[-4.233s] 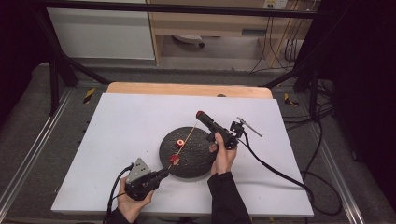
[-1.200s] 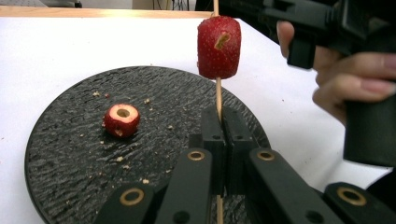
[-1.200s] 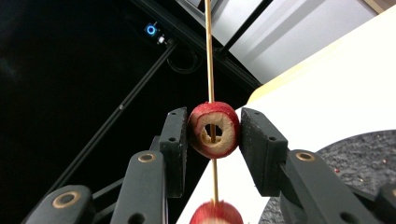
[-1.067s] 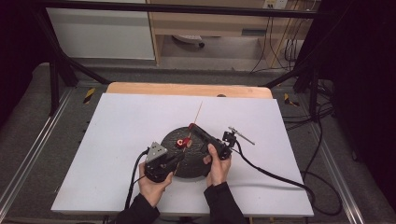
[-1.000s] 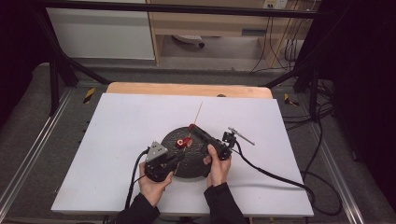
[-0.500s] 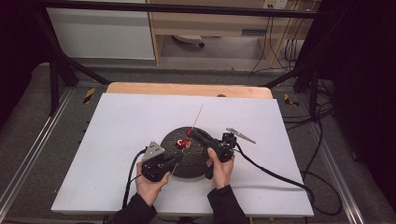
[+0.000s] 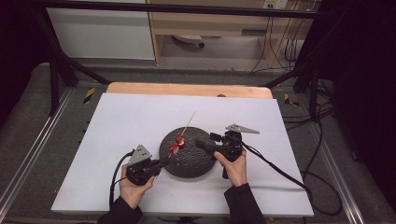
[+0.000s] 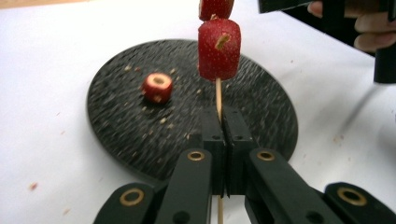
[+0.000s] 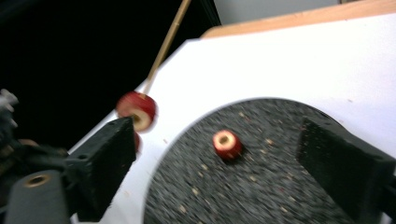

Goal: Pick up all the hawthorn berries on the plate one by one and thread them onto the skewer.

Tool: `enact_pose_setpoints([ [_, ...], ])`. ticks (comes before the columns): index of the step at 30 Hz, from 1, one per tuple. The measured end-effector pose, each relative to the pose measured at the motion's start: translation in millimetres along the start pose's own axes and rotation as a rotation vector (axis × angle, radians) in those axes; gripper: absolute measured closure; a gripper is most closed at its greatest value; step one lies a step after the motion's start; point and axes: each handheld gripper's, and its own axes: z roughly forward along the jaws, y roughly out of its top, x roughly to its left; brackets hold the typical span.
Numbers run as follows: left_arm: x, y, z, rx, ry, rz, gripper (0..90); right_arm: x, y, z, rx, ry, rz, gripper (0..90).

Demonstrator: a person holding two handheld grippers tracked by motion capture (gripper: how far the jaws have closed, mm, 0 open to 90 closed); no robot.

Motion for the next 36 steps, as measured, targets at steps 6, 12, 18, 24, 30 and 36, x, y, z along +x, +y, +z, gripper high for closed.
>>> enact_pose_setpoints([
  [6, 15.0, -13.2, -15.4, 0.042, 0.021, 0.013, 88.5, -4.3, -0.5, 0.0, 0.132, -0.043, -0.081, 6.0],
  [12, 30.2, -24.9, -32.9, 0.07, 0.043, 0.013, 88.5, -5.7, 2.0, 3.4, 0.239, -0.082, -0.147, 5.5],
  [18, 37.1, -30.5, -40.7, 0.098, 0.036, 0.031, 88.5, -0.7, 7.9, 12.1, 0.357, -0.104, -0.222, 5.4],
  [24, 36.9, -35.2, -41.6, 0.115, 0.041, 0.062, 88.5, 7.3, 13.6, 24.1, 0.433, -0.108, -0.274, 6.2],
  [30, 40.4, -36.0, -44.5, 0.11, 0.04, 0.057, 88.5, 10.6, 18.4, 38.4, 0.499, -0.133, -0.314, 6.5],
  [36, 44.6, -36.5, -44.8, 0.113, 0.043, 0.044, 88.5, 11.4, 22.4, 50.6, 0.527, -0.142, -0.332, 7.0],
])
